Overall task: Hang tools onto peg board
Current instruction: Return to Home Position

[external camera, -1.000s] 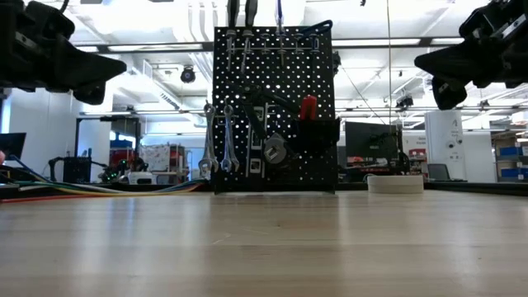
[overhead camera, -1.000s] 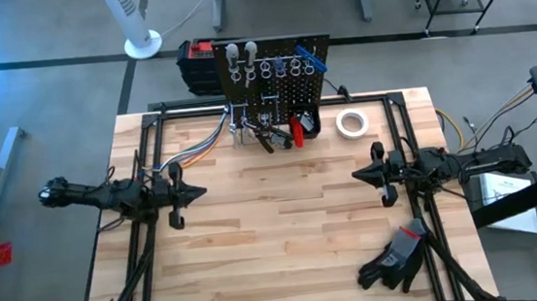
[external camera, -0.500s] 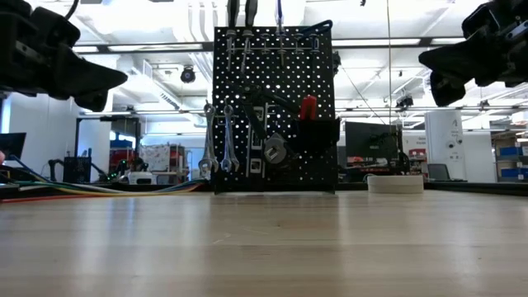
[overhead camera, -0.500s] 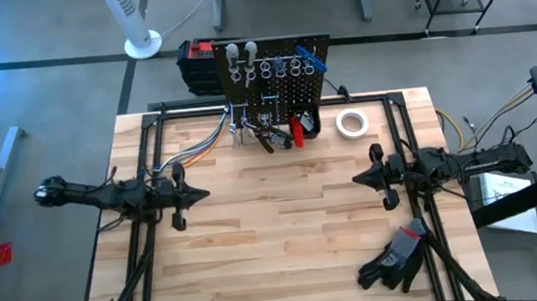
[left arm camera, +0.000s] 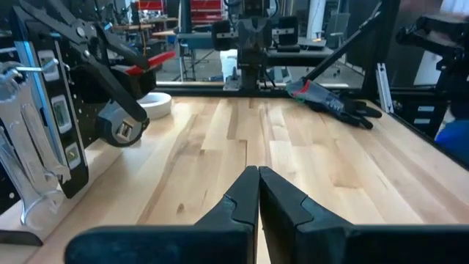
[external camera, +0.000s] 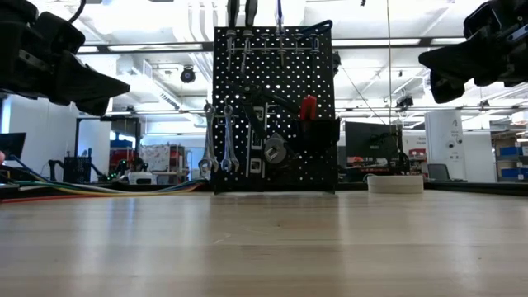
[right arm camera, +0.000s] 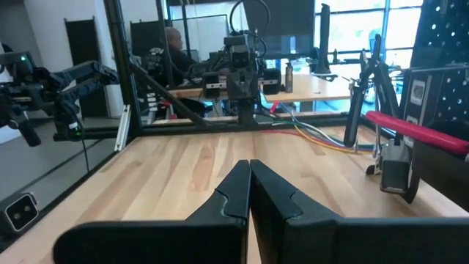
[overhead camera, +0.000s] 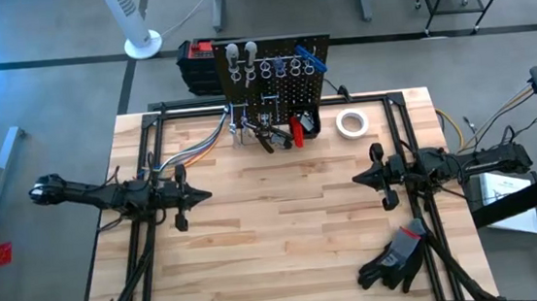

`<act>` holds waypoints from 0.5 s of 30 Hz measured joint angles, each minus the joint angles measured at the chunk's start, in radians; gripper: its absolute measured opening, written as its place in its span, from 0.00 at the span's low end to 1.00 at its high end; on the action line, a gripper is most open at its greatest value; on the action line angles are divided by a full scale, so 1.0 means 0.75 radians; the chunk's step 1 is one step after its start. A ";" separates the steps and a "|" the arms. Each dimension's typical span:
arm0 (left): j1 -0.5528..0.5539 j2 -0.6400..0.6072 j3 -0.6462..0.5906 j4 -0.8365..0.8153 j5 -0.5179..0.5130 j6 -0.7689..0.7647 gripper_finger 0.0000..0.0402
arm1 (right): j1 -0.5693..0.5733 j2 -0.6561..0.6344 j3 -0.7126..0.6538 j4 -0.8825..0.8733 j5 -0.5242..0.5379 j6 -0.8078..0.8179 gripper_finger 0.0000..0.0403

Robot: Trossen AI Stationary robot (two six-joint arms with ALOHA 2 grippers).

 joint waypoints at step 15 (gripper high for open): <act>0.000 0.058 0.005 0.004 0.000 0.000 0.00 | 0.000 0.000 0.000 -0.001 0.001 0.000 0.00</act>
